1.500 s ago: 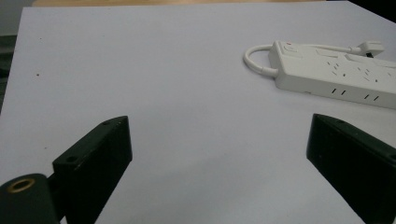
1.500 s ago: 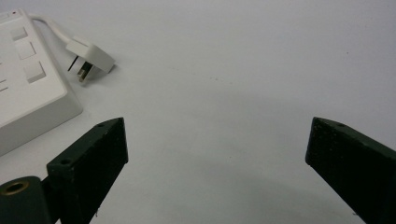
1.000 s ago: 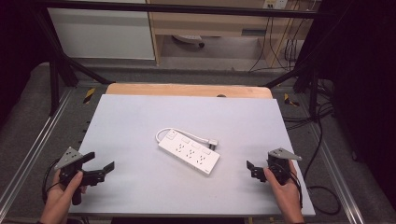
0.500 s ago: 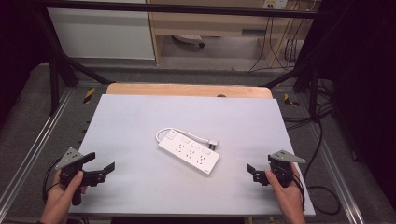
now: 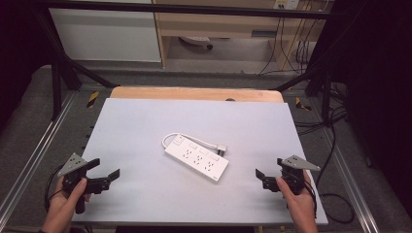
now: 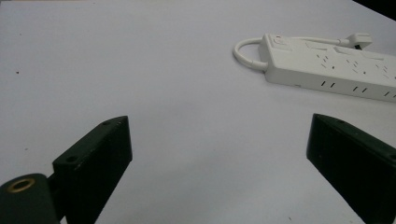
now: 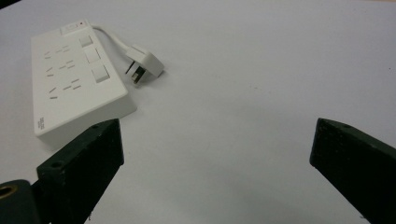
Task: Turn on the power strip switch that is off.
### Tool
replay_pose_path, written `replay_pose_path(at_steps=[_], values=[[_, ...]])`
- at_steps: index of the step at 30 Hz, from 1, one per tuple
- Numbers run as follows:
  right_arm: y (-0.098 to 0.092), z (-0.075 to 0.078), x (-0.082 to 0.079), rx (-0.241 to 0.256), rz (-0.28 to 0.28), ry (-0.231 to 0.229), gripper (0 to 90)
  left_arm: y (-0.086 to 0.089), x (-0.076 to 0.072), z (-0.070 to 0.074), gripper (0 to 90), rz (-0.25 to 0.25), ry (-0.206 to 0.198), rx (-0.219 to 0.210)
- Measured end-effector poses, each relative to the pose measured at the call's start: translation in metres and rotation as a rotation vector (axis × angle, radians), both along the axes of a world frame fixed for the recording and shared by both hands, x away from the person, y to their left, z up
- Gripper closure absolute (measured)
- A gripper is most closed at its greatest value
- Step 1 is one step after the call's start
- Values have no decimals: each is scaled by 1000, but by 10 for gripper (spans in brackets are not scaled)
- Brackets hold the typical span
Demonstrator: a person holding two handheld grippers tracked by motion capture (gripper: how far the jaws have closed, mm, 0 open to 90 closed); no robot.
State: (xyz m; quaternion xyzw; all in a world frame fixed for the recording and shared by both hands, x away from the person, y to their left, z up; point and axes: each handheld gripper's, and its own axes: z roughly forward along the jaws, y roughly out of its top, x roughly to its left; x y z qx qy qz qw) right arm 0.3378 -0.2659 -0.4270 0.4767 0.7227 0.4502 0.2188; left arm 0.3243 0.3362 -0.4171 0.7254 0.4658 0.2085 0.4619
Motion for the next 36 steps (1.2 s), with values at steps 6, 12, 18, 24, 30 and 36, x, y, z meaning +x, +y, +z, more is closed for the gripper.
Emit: replay_pose_path(at_steps=[6,12,18,24,30,36], values=[[-1,8,0,39,2,-9,38,0,0,0,69,-2,7,2],[6,18,0,30,29,-26,30,0,0,0,69,-4,5,5],[13,27,3,20,55,-37,32,-1,0,-1,69,-9,8,3],[17,29,6,16,67,-38,32,-1,0,-1,69,-6,14,5],[20,30,9,20,67,-47,28,-1,0,-1,69,-6,16,7],[26,35,14,23,59,-65,24,-2,0,-1,69,-5,19,7]])
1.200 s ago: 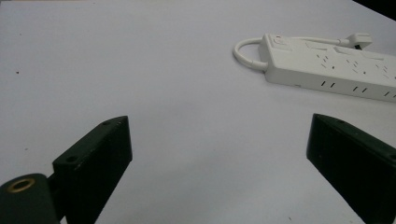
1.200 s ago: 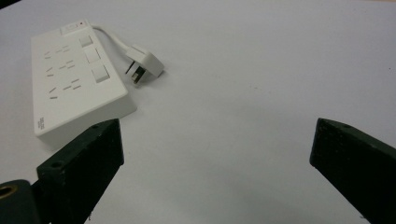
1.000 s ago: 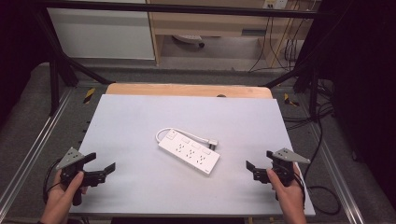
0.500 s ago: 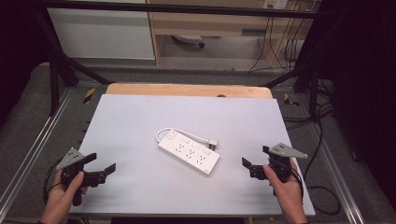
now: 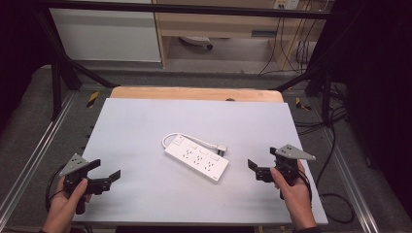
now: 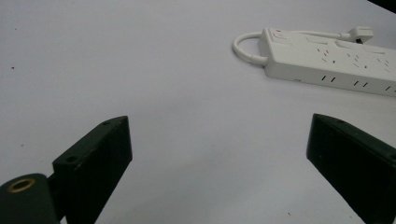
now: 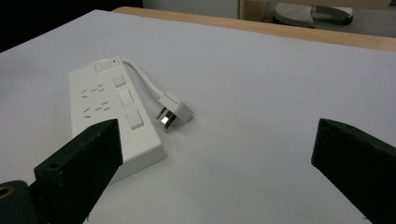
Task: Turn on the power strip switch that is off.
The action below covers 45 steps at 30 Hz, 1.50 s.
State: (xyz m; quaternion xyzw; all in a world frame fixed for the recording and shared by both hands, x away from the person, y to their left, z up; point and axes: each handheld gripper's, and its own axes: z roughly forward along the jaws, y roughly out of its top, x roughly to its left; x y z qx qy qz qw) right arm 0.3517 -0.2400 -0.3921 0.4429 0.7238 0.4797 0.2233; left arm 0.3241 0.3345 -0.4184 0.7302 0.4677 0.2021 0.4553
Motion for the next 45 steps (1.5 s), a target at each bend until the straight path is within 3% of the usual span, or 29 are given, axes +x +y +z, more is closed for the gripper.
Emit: replay_pose_path(at_steps=[22,45], values=[[27,18,16,-30,53,-25,22,-1,0,0,69,-4,1,7],[41,23,25,-28,58,-57,23,-1,0,0,69,-14,-6,6]])
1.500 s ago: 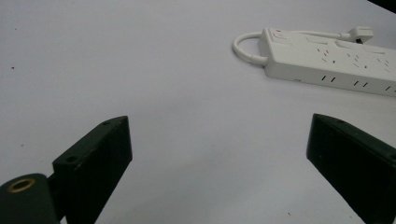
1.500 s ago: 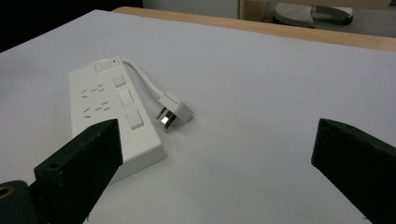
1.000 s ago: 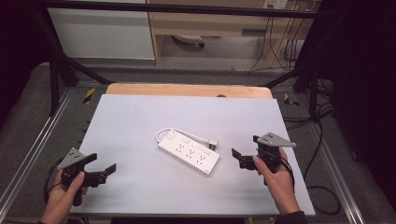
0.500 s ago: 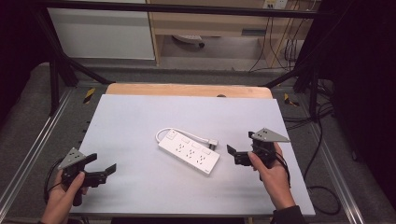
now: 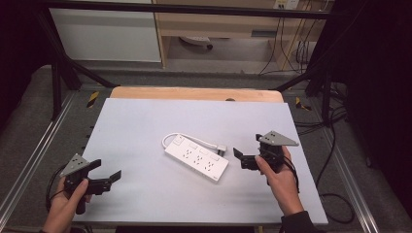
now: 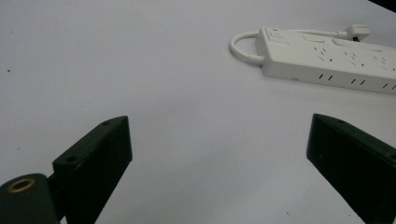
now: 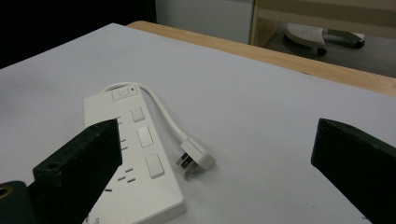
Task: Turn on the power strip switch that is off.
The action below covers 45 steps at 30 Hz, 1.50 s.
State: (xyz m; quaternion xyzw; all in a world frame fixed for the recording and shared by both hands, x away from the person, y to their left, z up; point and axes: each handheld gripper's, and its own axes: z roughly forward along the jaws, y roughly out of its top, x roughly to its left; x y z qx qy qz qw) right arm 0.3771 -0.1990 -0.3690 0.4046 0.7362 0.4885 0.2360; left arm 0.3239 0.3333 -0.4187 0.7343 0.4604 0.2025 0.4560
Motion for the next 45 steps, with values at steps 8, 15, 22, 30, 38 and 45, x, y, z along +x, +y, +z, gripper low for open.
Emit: replay_pose_path(at_steps=[8,15,22,30,38,45], values=[[8,3,7,-2,8,-4,24,0,0,0,69,1,0,3],[13,3,11,-1,9,-3,23,0,0,0,69,0,-1,1],[18,2,15,4,7,-7,24,0,0,0,69,1,-1,1],[25,0,20,15,-1,-5,24,-1,1,0,69,1,-2,3],[30,-3,25,14,-2,5,31,-1,1,0,69,0,0,4],[37,-3,31,8,6,9,32,-1,1,-1,69,2,2,5]])
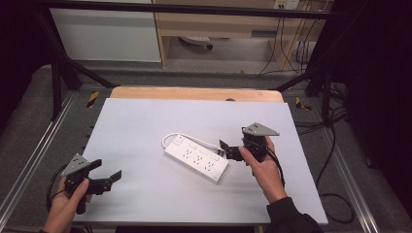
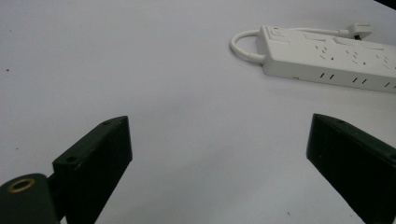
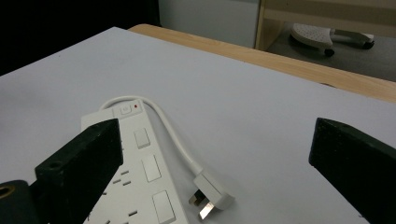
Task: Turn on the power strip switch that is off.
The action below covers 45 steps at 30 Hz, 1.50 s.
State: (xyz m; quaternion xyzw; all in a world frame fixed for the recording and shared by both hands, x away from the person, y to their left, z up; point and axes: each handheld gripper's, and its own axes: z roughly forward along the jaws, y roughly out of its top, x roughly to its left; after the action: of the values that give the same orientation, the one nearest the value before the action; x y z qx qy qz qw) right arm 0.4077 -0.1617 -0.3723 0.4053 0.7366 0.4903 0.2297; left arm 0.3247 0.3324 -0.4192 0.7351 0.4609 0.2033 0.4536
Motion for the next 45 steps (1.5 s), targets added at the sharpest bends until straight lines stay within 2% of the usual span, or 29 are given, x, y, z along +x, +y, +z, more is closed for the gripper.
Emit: replay_pose_path(at_steps=[5,22,33,45], values=[[5,1,3,7,-3,-11,33,0,0,0,69,0,-1,0],[18,-2,9,-5,-1,5,38,0,0,0,69,1,-2,0],[24,-8,14,-23,6,41,46,0,0,0,69,2,-2,-1],[33,-15,20,-40,30,57,62,0,0,0,69,1,-3,-3]])
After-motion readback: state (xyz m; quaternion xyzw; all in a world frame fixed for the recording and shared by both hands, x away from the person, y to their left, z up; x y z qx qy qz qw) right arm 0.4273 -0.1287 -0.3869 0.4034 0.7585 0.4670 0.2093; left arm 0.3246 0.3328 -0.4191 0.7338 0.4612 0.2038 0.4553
